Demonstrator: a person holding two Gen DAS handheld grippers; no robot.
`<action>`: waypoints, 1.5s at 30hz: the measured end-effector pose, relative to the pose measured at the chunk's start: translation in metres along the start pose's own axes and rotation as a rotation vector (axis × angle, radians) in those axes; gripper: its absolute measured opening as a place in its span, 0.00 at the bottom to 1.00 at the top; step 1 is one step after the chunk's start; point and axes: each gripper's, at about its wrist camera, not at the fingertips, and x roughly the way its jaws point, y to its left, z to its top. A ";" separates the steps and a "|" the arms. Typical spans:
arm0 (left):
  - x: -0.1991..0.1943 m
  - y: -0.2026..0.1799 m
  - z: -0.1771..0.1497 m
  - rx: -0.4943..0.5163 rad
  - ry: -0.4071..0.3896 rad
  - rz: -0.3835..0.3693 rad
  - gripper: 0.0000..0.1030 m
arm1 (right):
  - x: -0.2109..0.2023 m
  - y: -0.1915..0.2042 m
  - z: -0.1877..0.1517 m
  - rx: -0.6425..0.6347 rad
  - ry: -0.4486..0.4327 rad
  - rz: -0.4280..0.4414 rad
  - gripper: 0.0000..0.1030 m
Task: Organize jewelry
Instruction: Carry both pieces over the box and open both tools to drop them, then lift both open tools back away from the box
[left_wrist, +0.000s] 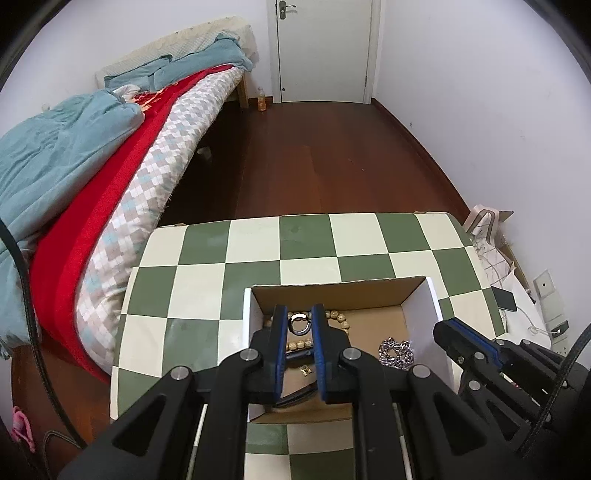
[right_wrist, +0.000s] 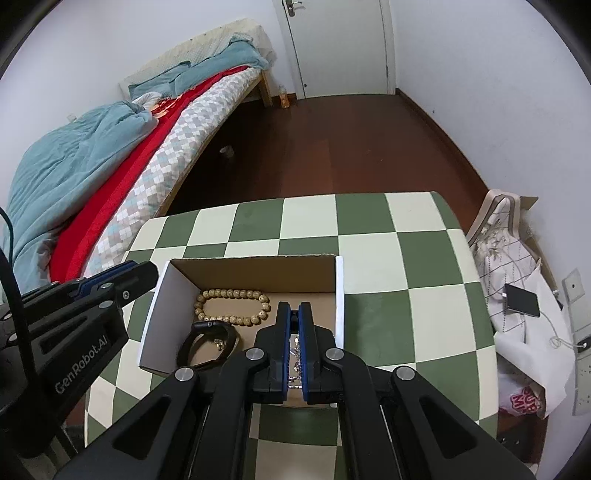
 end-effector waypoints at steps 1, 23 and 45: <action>0.000 -0.001 0.000 -0.003 0.001 -0.004 0.12 | 0.001 0.000 0.000 0.000 0.000 -0.001 0.04; -0.047 0.014 -0.004 -0.035 -0.009 0.098 1.00 | -0.045 -0.009 -0.005 0.006 0.093 -0.139 0.98; -0.235 0.041 -0.056 -0.055 -0.172 0.103 1.00 | -0.248 0.029 -0.055 -0.032 -0.034 -0.192 0.98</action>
